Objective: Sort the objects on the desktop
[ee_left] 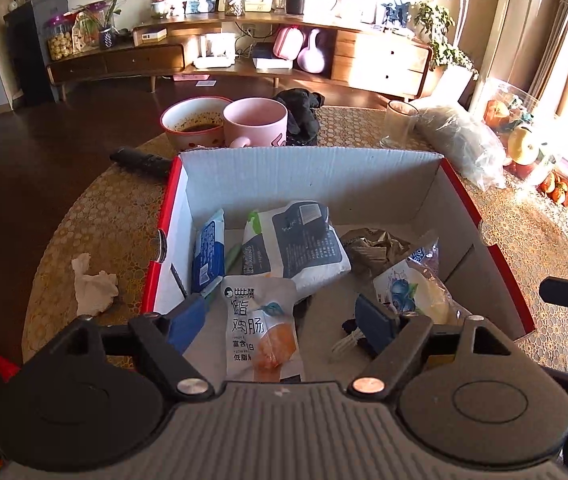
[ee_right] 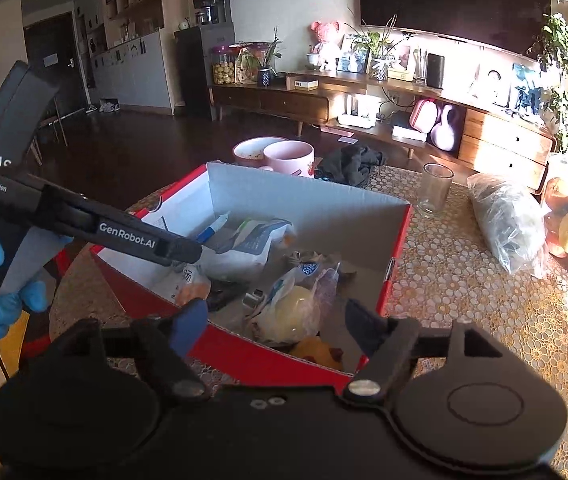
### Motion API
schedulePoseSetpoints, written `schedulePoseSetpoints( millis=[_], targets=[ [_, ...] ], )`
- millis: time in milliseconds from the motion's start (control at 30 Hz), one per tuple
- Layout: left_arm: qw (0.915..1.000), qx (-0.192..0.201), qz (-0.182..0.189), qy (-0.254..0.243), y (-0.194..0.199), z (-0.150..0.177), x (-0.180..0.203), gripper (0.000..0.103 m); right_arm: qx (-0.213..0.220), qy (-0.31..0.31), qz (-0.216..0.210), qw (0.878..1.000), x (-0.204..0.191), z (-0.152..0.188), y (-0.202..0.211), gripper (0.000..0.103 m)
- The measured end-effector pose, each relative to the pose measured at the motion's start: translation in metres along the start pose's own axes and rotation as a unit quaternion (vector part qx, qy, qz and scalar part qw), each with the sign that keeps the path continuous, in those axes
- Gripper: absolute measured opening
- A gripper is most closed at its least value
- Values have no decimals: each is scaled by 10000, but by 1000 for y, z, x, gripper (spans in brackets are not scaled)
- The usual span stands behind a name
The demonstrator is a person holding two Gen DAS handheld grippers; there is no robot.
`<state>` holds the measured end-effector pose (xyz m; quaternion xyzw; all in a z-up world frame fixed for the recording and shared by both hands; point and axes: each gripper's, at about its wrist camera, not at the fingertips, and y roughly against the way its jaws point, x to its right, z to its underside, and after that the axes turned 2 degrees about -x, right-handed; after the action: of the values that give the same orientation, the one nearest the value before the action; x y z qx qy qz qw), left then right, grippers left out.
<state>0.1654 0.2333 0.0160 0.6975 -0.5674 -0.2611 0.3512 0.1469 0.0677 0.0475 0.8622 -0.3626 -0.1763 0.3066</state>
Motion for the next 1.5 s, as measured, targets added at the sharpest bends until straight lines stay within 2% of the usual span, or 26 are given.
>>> schedulePoseSetpoints(
  millis=[167,333,500,733,1067,1400,1500],
  targets=[
    [9999,128,17,-85,19,11,8,88,135,-113,-77,9998,2,5,12,86],
    [9994,283,-45,-219,34,23,17,102,303,-206,-94,9993,4,11,25,95],
    [9994,308,-3,-139,44,35,19,103,459,-320,-142,9983,7,17,39,99],
    [9992,368,-44,-124,54,49,25,103,548,-396,-29,9977,10,29,55,100],
    [9983,516,-58,-258,68,62,42,102,545,-477,-10,9974,12,43,66,100],
    [9978,577,-239,-234,72,72,45,103,476,-571,-51,9972,11,52,68,100],
    [9982,536,-193,-196,71,73,44,102,468,-609,-52,9970,12,54,69,100]
  ],
)
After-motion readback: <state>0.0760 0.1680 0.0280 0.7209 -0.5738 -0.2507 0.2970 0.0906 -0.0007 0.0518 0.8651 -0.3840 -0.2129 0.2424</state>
